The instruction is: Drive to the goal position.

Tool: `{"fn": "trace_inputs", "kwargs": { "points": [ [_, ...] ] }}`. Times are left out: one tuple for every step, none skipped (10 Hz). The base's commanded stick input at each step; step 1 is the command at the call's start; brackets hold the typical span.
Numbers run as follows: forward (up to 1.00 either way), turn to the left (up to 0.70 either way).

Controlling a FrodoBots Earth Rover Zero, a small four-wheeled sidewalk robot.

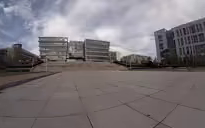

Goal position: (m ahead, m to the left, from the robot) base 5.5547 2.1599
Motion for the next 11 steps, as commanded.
{"fn": "trace_inputs", "kwargs": {
  "points": [
    [0.70, 0.00],
    [0.70, 0.00],
    [0.70, 0.00],
    [0.70, 0.00],
    [0.70, 0.00],
    [0.70, 0.00],
    [0.70, 0.00],
    [0.70, 0.00],
    [0.70, 0.00],
    [0.70, 0.00],
    [0.70, 0.00]
  ]
}}
